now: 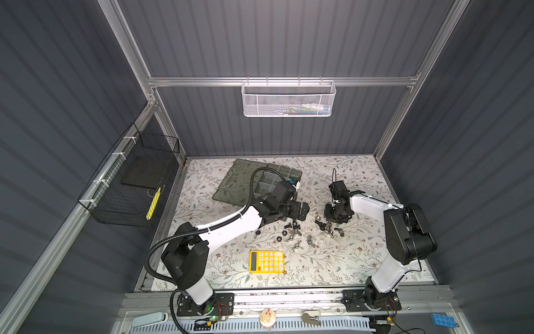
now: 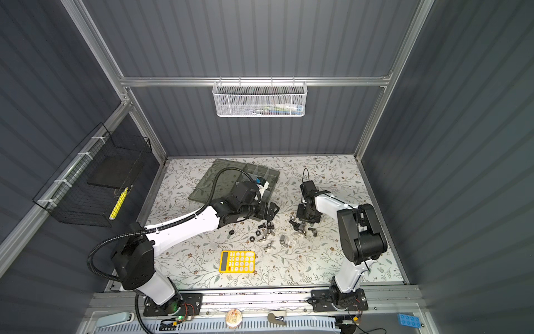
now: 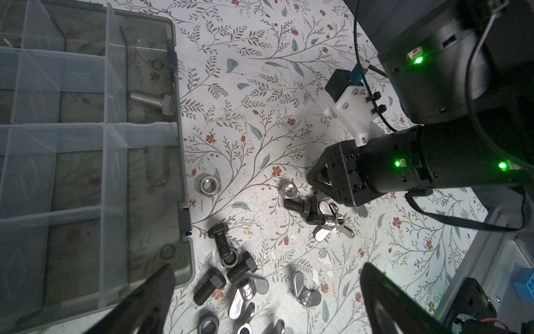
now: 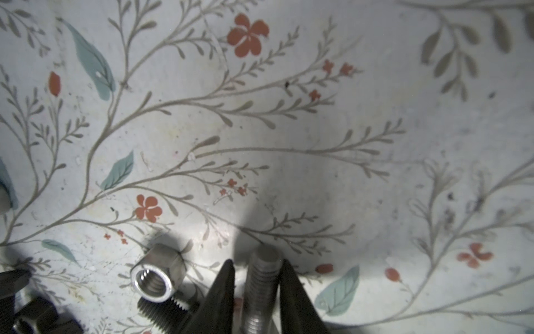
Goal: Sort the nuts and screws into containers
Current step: 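Grasp another steel bolt with the right gripper and lift it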
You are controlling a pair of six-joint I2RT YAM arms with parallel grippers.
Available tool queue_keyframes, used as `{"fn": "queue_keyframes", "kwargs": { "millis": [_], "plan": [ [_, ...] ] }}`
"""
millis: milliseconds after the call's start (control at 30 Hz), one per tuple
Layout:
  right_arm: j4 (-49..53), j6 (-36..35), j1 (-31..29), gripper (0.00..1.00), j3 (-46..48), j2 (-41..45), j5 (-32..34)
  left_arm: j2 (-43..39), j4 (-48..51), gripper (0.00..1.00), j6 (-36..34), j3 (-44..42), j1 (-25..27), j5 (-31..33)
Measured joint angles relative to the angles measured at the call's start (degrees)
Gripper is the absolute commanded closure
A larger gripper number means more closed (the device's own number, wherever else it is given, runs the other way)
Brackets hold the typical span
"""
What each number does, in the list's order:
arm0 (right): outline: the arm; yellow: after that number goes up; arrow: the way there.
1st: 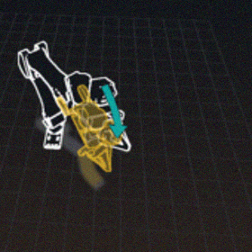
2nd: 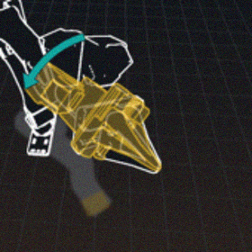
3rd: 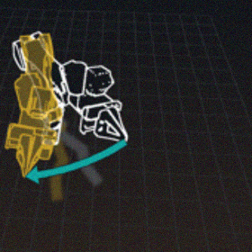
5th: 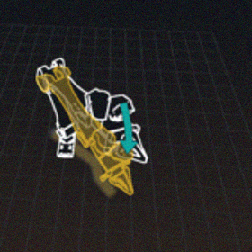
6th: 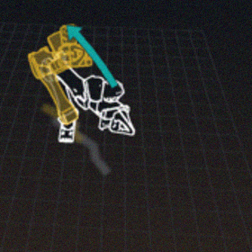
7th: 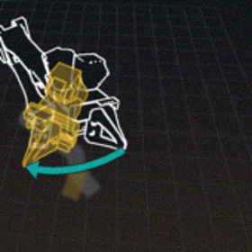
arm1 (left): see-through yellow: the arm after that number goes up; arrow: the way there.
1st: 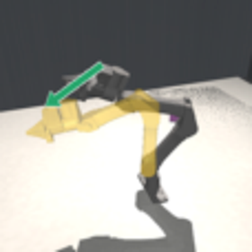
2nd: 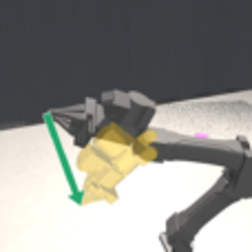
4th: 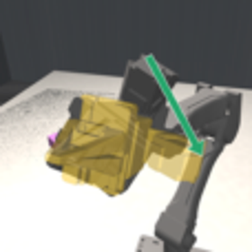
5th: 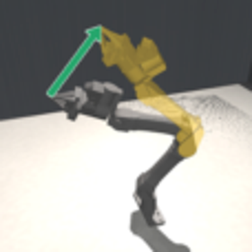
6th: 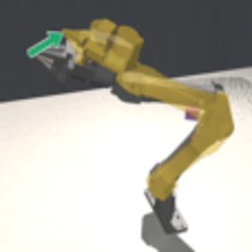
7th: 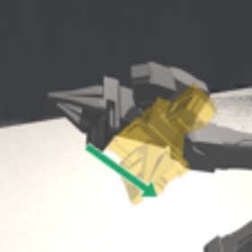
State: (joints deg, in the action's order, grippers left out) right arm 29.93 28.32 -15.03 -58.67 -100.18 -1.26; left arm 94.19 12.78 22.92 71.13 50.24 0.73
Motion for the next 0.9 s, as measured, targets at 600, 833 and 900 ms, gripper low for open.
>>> {"fn": "queue_keyframes", "kwargs": {
  "millis": [600,833,900],
  "plan": [
    [1.6,-0.2,-0.8,0.92,-6.1,-2.4,-0.9,-1.4,1.8,0.00,-1.3,0.0,0.0,8.6],
    [0.9,0.1,-1.9,0.93,-11.5,-2.3,-5.7,-1.5,2.8,0.00,-3.1,0.6,0.0,11.8],
    [1.1,0.3,-2.4,0.93,-14.2,-2.3,-7.2,-1.6,2.8,0.00,-4.1,0.9,0.0,13.1]
  ]
}}
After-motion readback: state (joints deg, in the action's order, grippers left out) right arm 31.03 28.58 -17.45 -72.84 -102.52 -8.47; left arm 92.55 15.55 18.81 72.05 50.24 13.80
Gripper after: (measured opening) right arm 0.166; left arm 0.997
